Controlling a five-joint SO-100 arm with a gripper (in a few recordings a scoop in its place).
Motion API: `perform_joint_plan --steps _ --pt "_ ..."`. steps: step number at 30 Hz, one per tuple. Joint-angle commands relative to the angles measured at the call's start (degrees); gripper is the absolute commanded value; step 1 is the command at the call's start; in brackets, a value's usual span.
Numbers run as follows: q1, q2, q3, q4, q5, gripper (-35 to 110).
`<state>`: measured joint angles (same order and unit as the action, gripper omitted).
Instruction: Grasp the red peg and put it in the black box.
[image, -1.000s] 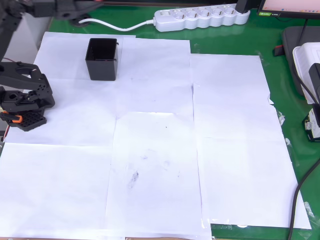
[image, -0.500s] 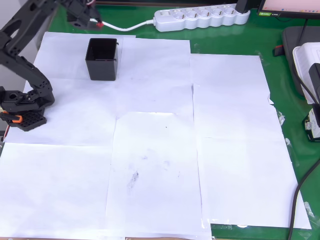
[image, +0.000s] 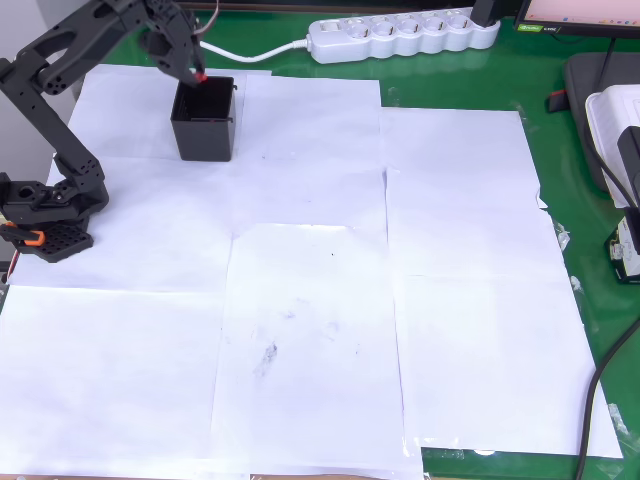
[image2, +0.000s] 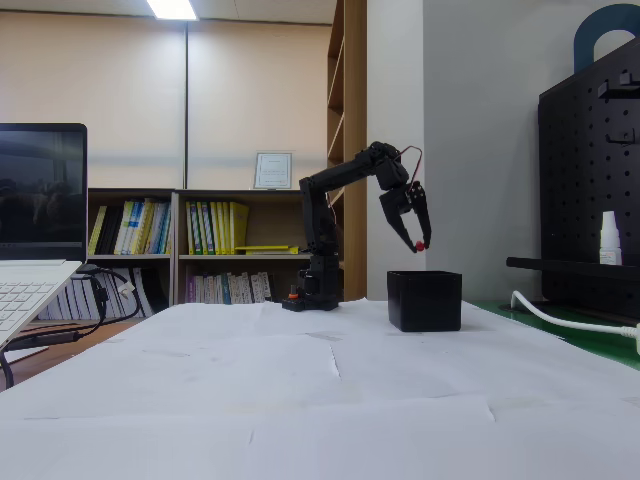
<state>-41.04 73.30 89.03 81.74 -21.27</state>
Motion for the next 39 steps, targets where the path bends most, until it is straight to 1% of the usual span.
perform_joint_plan --steps 1,10,13,14,16,17,18,21,27,30,33,34,35,37,39 --pt "-0.4 1.2 -0.9 -1.1 0.5 0" --pt "0.3 3.3 -7.2 -7.8 0.0 0" --pt "-0.7 3.3 -8.1 -7.9 -0.8 1" --pt "-0.7 3.2 -8.1 -7.8 -0.4 7" --pt "-0.8 3.0 -8.1 -7.3 -0.5 24" --pt "-0.8 3.0 -8.1 -7.1 -0.7 30" --pt "-0.7 3.0 -8.1 -7.0 -0.8 33" --pt "-0.4 3.2 -7.6 -7.0 -1.2 38" --pt "0.4 2.8 -6.0 -5.3 -3.3 38" --pt "1.3 1.8 -1.2 -0.5 -4.1 38" --pt "3.0 -1.8 9.3 9.0 -6.4 35" --pt "3.7 -3.8 13.4 11.9 -8.1 30" --pt "4.7 -5.5 18.0 14.7 -9.9 28" --pt "7.3 -9.4 27.2 19.1 -15.3 28" --pt "10.9 -14.4 30.9 18.8 -20.9 28"
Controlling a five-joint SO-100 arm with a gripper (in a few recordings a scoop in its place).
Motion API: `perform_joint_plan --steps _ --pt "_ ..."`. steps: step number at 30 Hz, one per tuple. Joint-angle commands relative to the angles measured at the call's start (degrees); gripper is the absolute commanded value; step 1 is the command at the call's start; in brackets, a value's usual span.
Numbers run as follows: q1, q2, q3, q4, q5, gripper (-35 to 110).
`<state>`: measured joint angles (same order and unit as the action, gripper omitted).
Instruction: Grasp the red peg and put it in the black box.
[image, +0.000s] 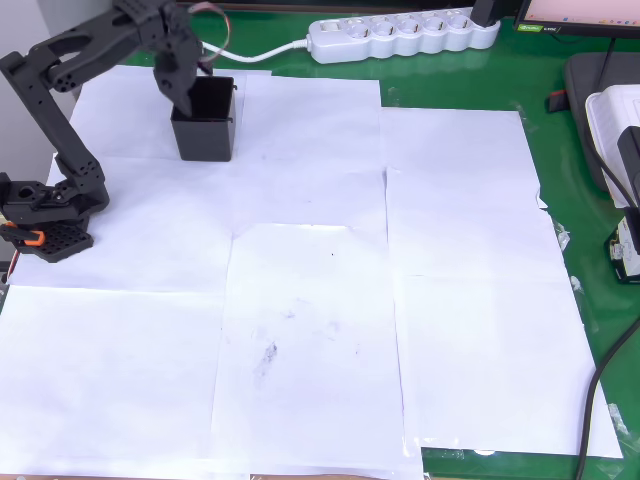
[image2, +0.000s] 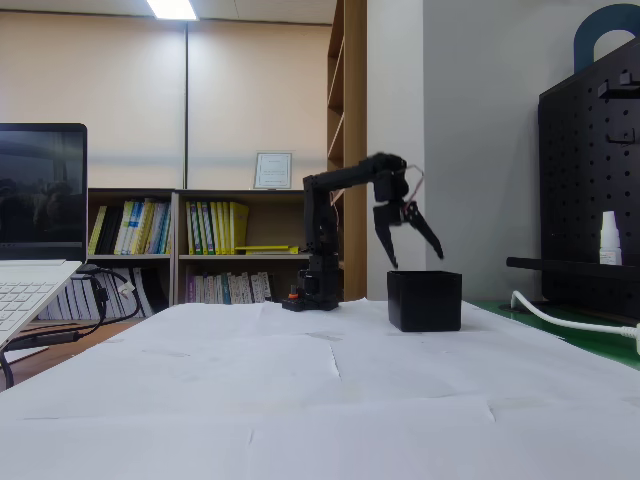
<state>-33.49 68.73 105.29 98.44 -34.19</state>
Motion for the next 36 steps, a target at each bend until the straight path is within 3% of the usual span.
perform_joint_plan --steps 1,8,14,17,25,36 --pt "5.4 -12.8 14.4 1.0 -10.8 28" --pt "22.0 -34.4 -15.1 -11.7 -28.1 28" --pt "34.9 -49.9 -52.5 -23.6 -36.0 2" --pt "37.1 -55.7 -67.1 -27.7 -37.8 0" --pt "35.9 -69.3 -91.0 -24.8 -40.3 0" --pt "34.7 -79.2 -99.1 -13.8 -44.0 0"
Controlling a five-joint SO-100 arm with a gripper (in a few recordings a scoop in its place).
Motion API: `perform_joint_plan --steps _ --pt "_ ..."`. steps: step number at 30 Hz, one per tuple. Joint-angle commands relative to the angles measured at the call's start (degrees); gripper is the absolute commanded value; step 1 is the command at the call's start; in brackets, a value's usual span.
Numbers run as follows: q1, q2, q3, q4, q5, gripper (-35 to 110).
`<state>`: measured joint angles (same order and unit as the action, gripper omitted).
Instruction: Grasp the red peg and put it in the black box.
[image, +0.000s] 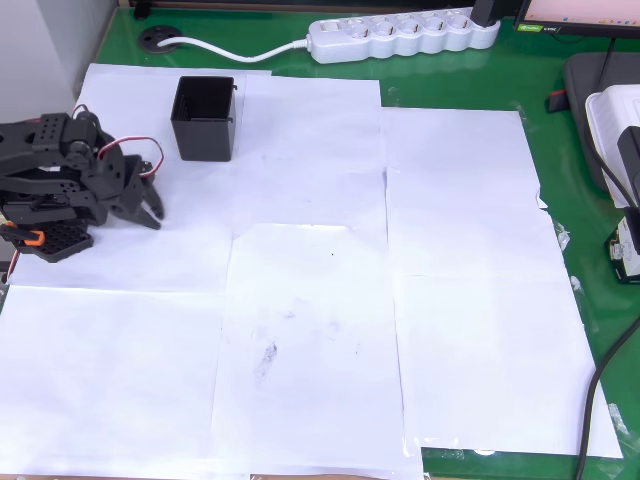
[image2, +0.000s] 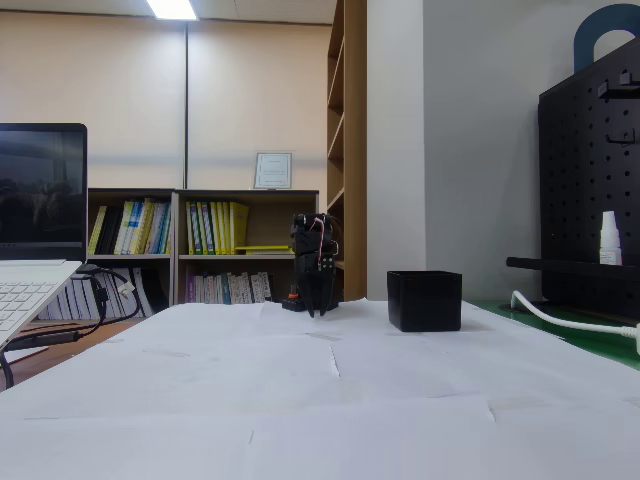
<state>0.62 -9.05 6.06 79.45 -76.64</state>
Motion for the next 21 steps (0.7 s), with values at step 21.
perform_joint_plan --steps 21 --pt "2.2 -1.7 -0.1 5.4 -0.5 0"
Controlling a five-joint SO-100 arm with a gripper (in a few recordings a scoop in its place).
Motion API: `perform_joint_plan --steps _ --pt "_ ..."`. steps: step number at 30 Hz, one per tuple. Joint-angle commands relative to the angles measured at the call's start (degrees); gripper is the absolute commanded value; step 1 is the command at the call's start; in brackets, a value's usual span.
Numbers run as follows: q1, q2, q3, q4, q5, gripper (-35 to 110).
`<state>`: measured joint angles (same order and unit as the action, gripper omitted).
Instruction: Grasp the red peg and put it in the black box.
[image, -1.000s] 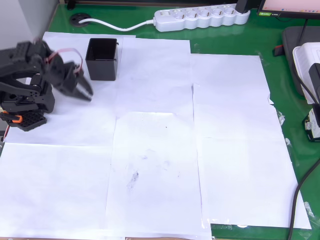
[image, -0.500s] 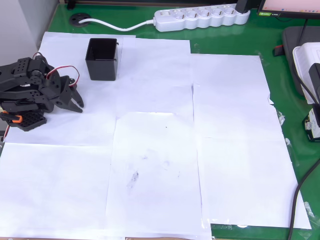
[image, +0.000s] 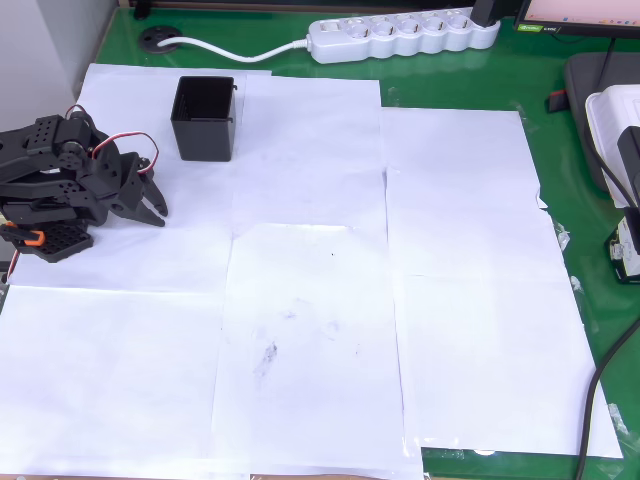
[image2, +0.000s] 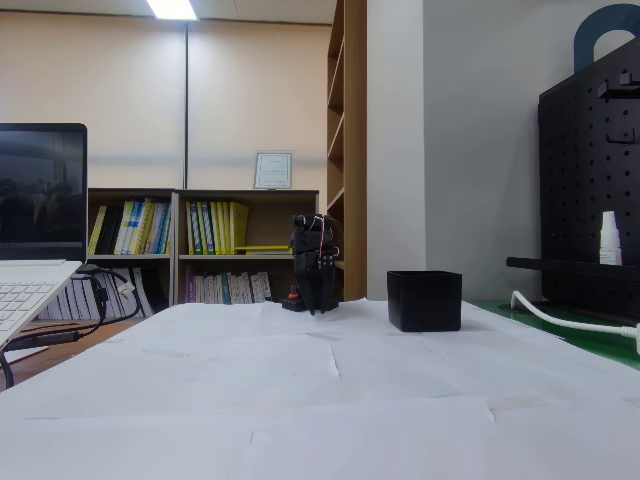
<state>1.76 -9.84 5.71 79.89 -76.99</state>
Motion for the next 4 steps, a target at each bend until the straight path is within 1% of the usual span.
perform_joint_plan --steps 1,4 --pt "1.1 -0.9 0.3 4.9 -0.2 0" --pt "1.0 -0.9 0.3 4.9 -0.2 0"
